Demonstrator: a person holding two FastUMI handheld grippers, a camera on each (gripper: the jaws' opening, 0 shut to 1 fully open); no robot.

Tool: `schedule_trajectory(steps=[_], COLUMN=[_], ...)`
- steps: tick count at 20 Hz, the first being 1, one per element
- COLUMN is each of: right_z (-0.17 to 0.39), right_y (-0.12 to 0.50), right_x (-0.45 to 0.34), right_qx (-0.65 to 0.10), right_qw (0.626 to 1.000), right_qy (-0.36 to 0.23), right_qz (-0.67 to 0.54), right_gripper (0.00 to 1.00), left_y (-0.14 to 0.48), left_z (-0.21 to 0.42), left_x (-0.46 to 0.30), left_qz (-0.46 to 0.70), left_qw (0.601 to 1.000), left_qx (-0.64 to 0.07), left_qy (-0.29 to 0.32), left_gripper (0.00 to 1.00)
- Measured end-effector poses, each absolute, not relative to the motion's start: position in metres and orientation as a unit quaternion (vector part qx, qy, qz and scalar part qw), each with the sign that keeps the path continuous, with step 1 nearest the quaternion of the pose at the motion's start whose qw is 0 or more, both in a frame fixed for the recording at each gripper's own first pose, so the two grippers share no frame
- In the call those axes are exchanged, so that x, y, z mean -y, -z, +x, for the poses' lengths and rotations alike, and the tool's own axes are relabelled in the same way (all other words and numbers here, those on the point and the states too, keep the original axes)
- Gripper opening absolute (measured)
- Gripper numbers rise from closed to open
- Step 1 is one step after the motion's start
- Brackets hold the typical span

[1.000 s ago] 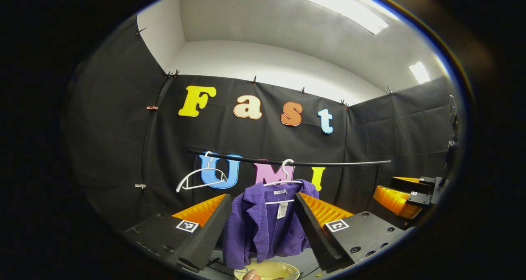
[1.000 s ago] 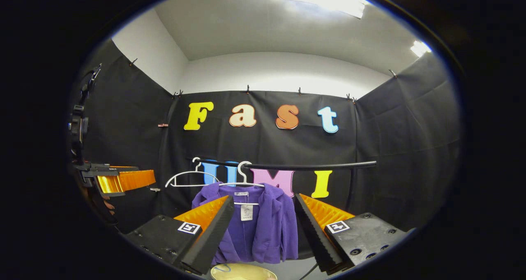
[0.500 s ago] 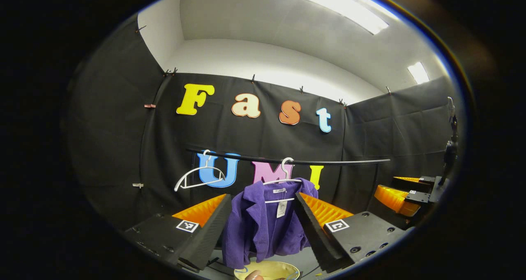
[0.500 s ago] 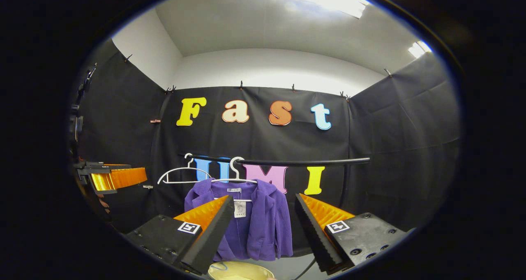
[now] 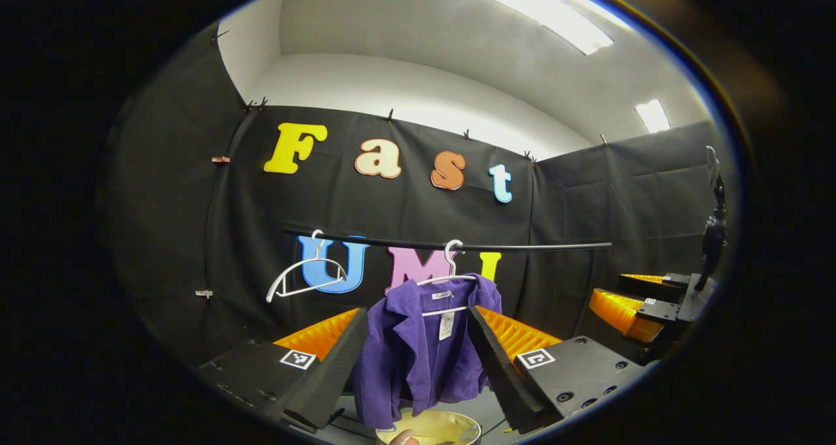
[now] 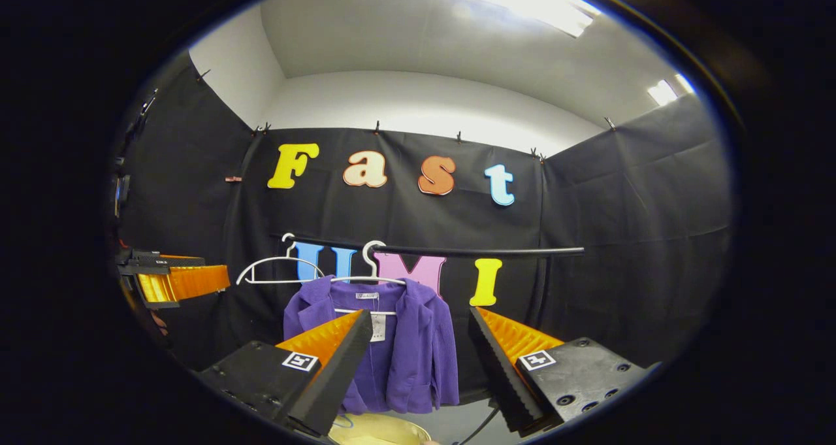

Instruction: Grasp the clothes on the hanger with both hands and then place them into the laundry hamper below.

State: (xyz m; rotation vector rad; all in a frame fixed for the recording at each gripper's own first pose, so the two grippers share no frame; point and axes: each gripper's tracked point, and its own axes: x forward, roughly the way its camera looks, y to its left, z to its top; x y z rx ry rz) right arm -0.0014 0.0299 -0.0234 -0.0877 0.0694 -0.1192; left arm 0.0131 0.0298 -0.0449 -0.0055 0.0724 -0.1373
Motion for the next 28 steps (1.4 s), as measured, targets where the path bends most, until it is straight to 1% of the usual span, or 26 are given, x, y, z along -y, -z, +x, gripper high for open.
schedule_trajectory(steps=[6, 12, 19, 24, 25, 26, 28], right_z=[0.014, 0.066, 0.144, 0.183, 0.192, 0.199, 0.216], right_y=[0.052, 0.102, 0.170, 0.215, 0.222, 0.229, 0.242], right_x=[-0.037, -0.038, -0.022, -0.003, -0.002, -0.002, -0.001], right_qx=[-0.052, -0.082, -0.089, -0.091, -0.093, -0.095, -0.101], right_qw=[0.996, 0.996, 0.995, 0.994, 0.993, 0.992, 0.991], right_qy=[0.060, 0.024, -0.020, -0.041, -0.046, -0.054, -0.063], right_qz=[-0.037, -0.011, 0.037, 0.051, 0.056, 0.059, 0.054], right_gripper=[0.95, 0.96, 0.96, 0.95, 1.00, 0.95, 0.95], left_y=[0.072, 0.127, 0.187, 0.238, 0.249, 0.257, 0.275], left_z=[0.023, 0.059, 0.133, 0.171, 0.178, 0.185, 0.198], left_x=[-0.031, -0.012, 0.006, -0.001, -0.003, -0.005, -0.011], left_qz=[-0.024, 0.002, -0.038, -0.038, -0.039, -0.039, -0.043], left_qw=[0.995, 0.993, 0.996, 0.992, 0.991, 0.990, 0.986], left_qx=[-0.053, -0.089, -0.084, -0.097, -0.097, -0.097, -0.111], left_qy=[0.082, 0.080, 0.008, -0.067, -0.080, -0.092, -0.117], left_gripper=[0.96, 0.96, 0.96, 0.96, 0.96, 0.96, 0.96])
